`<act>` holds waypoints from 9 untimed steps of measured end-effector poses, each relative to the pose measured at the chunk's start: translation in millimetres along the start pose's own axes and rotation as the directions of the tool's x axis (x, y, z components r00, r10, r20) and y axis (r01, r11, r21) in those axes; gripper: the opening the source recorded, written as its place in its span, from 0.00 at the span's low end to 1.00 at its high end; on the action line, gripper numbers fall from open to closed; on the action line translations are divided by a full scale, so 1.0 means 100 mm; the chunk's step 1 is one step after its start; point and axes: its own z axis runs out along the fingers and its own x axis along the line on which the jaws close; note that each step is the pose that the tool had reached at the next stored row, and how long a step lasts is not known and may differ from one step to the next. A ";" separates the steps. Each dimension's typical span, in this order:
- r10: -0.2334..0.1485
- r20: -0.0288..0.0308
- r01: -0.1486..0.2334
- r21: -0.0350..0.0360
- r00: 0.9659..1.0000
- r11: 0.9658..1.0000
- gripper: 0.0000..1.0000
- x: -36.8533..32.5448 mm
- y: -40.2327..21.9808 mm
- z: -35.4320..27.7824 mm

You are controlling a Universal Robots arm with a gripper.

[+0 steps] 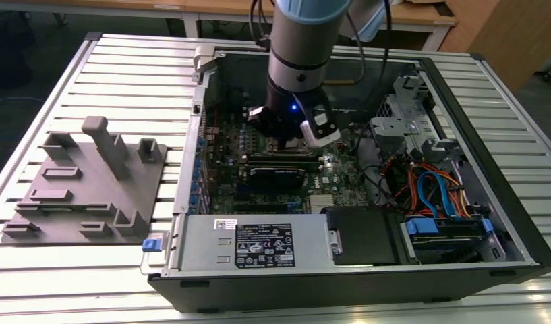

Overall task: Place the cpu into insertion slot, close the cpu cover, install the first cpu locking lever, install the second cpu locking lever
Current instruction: 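Install the second cpu locking lever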

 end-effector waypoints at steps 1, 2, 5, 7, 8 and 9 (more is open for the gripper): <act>0.000 0.000 0.000 -0.002 1.000 1.000 0.10 0.015 -0.013 0.001; 0.000 0.000 0.000 -0.005 1.000 1.000 0.10 0.028 -0.026 0.003; 0.000 -0.001 0.000 -0.015 1.000 1.000 0.10 0.069 -0.057 0.012; 0.000 -0.001 0.000 -0.021 1.000 1.000 0.10 0.083 -0.068 0.017; 0.000 -0.002 0.000 -0.023 1.000 1.000 0.10 0.084 -0.069 0.018; 0.000 -0.002 0.000 -0.024 1.000 1.000 0.10 0.084 -0.069 0.018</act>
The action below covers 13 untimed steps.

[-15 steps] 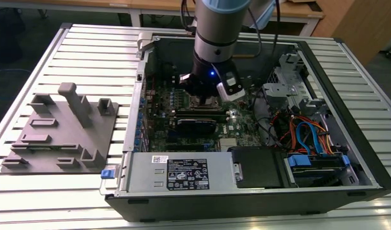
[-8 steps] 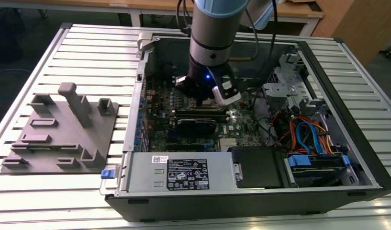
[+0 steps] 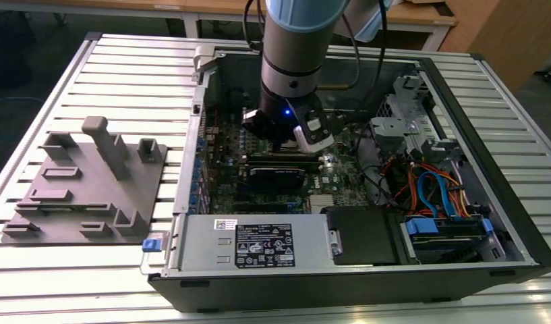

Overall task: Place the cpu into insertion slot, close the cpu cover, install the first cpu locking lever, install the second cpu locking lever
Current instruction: 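Install the second cpu locking lever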

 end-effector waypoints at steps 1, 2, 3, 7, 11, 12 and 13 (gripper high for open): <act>0.000 0.000 0.000 0.000 1.000 1.000 0.10 0.000 0.000 0.000; 0.000 0.000 0.000 -0.001 1.000 1.000 0.10 0.001 0.000 0.000; 0.000 0.000 0.000 -0.001 1.000 1.000 0.10 0.001 -0.001 0.000; 0.000 0.000 0.000 -0.001 1.000 1.000 0.10 0.001 0.000 0.000; 0.000 0.000 0.000 -0.001 1.000 1.000 0.10 0.001 0.000 0.000; 0.000 0.000 0.000 -0.001 1.000 1.000 0.10 0.000 0.000 0.000; 0.000 0.000 0.000 -0.001 1.000 1.000 0.10 0.000 0.000 0.000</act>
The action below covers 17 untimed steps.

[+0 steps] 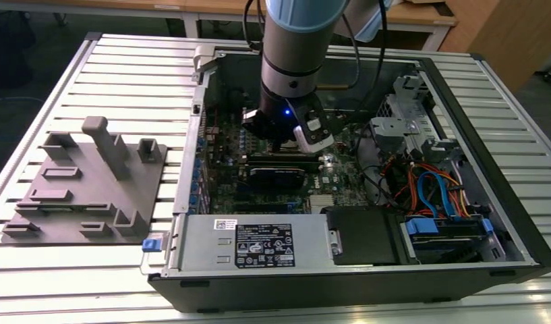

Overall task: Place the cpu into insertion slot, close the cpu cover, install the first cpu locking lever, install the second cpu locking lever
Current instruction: 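Install the second cpu locking lever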

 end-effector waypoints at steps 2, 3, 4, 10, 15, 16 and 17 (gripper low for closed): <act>0.000 0.000 0.000 -0.004 1.000 1.000 0.10 0.000 -0.002 -0.001; 0.000 -0.001 0.000 -0.011 1.000 1.000 0.10 0.000 -0.003 0.000; 0.000 -0.001 0.000 -0.021 1.000 1.000 0.10 0.000 -0.004 -0.001; 0.000 -0.002 0.000 -0.041 1.000 0.999 0.10 -0.002 -0.062 0.034; 0.008 -0.004 -0.009 -0.054 1.000 0.998 0.10 0.005 -0.110 0.045; 0.009 -0.005 -0.010 -0.058 1.000 0.998 0.10 0.009 -0.116 0.047; 0.010 -0.005 -0.010 -0.063 1.000 0.998 0.10 0.015 -0.120 0.049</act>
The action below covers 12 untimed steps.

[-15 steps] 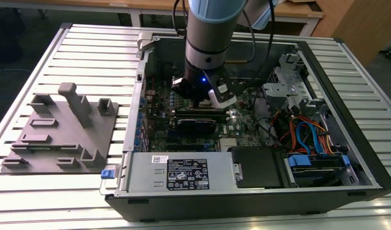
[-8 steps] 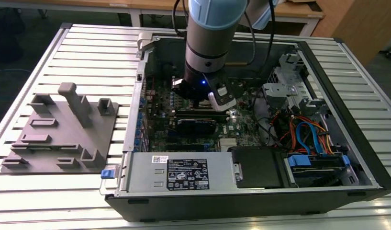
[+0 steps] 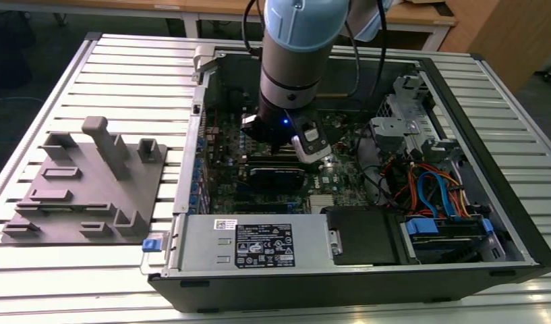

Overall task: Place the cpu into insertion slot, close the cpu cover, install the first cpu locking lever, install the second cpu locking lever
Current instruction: 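Install the second cpu locking lever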

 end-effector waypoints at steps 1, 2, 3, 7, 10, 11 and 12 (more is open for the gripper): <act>0.000 0.000 0.000 -0.007 1.000 1.000 0.10 0.006 -0.004 0.001; 0.000 -0.001 0.000 -0.013 1.000 1.000 0.10 0.010 -0.008 0.004; 0.000 -0.001 0.000 -0.019 1.000 1.000 0.10 0.015 -0.011 0.006; 0.000 -0.001 0.000 -0.033 1.000 0.999 0.10 0.032 -0.036 0.031; 0.000 -0.001 0.000 -0.034 1.000 0.999 0.10 0.033 -0.050 0.073; 0.000 -0.001 0.000 -0.034 1.000 0.999 0.10 0.034 -0.053 0.084; 0.001 -0.001 -0.001 -0.036 1.000 0.999 0.10 0.036 -0.055 0.093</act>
